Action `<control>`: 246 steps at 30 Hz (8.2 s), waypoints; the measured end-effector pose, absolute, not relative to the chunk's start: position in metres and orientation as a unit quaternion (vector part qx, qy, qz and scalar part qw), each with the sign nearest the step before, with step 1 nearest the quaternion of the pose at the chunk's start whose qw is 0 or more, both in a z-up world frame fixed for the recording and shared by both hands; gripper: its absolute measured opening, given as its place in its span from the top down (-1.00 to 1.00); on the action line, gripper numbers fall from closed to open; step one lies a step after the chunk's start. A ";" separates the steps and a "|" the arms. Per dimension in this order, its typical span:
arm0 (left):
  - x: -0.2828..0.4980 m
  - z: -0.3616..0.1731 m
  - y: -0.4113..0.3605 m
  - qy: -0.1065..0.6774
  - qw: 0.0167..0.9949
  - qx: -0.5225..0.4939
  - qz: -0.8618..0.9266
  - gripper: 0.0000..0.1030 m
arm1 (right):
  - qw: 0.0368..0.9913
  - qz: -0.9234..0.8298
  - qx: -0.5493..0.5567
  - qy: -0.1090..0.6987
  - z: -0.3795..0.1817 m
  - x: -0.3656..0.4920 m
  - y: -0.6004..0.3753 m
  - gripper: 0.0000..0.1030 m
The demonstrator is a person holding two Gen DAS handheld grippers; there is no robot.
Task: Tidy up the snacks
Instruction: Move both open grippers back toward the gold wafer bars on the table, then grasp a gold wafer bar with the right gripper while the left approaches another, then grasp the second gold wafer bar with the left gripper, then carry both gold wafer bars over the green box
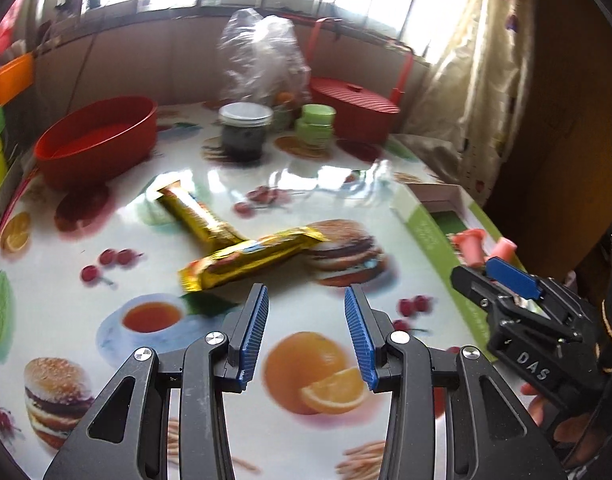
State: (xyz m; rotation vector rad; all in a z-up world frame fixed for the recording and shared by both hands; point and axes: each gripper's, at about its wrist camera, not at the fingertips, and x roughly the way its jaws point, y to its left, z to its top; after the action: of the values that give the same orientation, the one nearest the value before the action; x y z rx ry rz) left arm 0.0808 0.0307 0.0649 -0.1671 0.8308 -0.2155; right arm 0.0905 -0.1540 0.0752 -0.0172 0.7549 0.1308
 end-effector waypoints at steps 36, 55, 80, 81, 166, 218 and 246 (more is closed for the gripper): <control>0.129 0.019 0.060 0.441 0.868 -0.148 -0.173 0.20 | 0.893 0.102 0.005 0.437 0.036 0.163 -0.110 -0.03; 0.113 0.029 0.107 0.416 0.883 -0.187 -0.111 0.20 | 0.879 0.164 0.045 0.446 0.031 0.189 -0.073 -0.04; 0.161 0.036 0.105 0.428 0.887 -0.166 -0.044 0.15 | 0.880 0.148 -0.040 0.449 0.015 0.187 -0.052 0.57; 0.167 0.034 0.104 0.433 0.884 -0.171 -0.046 0.06 | 0.882 0.143 -0.039 0.448 0.015 0.186 -0.055 0.58; 0.101 0.050 0.081 0.407 0.907 -0.112 -0.014 0.53 | 0.900 0.137 0.001 0.414 0.058 0.118 -0.090 0.59; 0.104 0.080 -0.076 0.419 0.886 -0.085 -0.180 0.53 | 0.924 0.015 0.047 0.378 0.100 0.074 -0.245 0.59; 0.142 0.057 -0.135 0.453 0.857 -0.091 -0.227 0.53 | 0.914 -0.019 0.053 0.402 0.081 0.091 -0.298 0.59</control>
State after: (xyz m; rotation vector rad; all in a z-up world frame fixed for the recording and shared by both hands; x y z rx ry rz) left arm 0.1420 -0.1355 0.0573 -0.1904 0.9521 -0.4760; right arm 0.0914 -0.2984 0.0811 0.1094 0.8270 -0.0391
